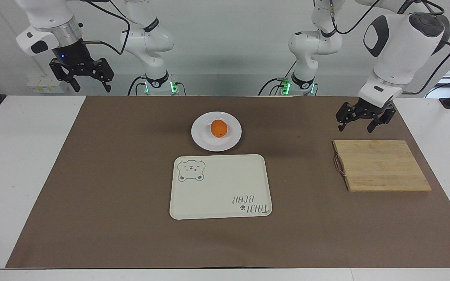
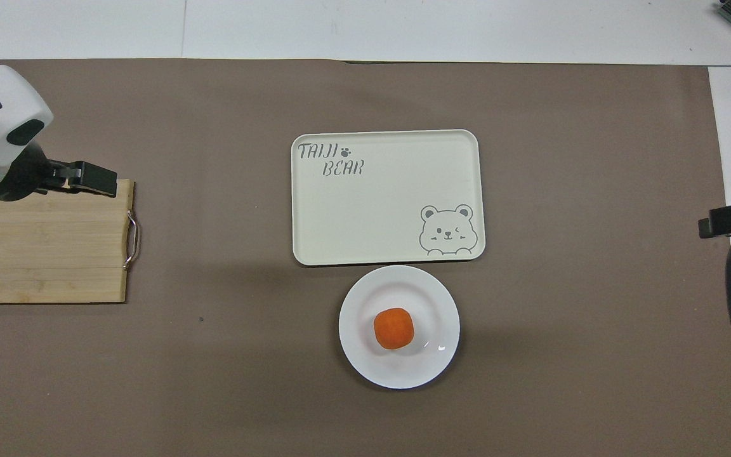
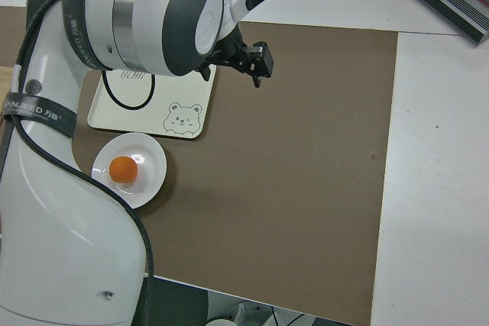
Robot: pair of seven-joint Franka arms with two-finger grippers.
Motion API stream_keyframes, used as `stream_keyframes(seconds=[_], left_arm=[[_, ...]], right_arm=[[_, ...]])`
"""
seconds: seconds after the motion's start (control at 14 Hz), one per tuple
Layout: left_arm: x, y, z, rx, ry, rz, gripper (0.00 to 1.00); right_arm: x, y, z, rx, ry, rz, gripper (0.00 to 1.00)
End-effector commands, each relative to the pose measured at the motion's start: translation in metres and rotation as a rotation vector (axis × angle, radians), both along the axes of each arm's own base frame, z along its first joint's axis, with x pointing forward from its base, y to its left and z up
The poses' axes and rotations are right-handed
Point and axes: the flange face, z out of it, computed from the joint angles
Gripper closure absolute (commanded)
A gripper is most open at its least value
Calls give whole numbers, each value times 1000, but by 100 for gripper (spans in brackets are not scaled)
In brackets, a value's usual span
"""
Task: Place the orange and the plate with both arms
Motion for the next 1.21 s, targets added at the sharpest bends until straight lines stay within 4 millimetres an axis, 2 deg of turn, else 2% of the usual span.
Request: stream_keyframes(seconds=[0.0, 0.14, 0.21, 0.36, 1.14], left_arm=[[-17, 14, 28, 22, -10, -28, 0], [-23, 20, 36, 38, 24, -34, 0], [-24, 19, 53, 60, 26, -43, 0], [-27, 18, 63, 65, 36, -58, 0], [-30, 23, 61, 61, 47, -40, 0]], right_arm=[[-5, -1, 3, -10, 0, -6, 0], [-5, -1, 3, -10, 2, -6, 0], [-5, -1, 3, -10, 2, -6, 0], [-5, -1, 3, -10, 0, -6, 0], [-5, -1, 4, -10, -1, -6, 0]])
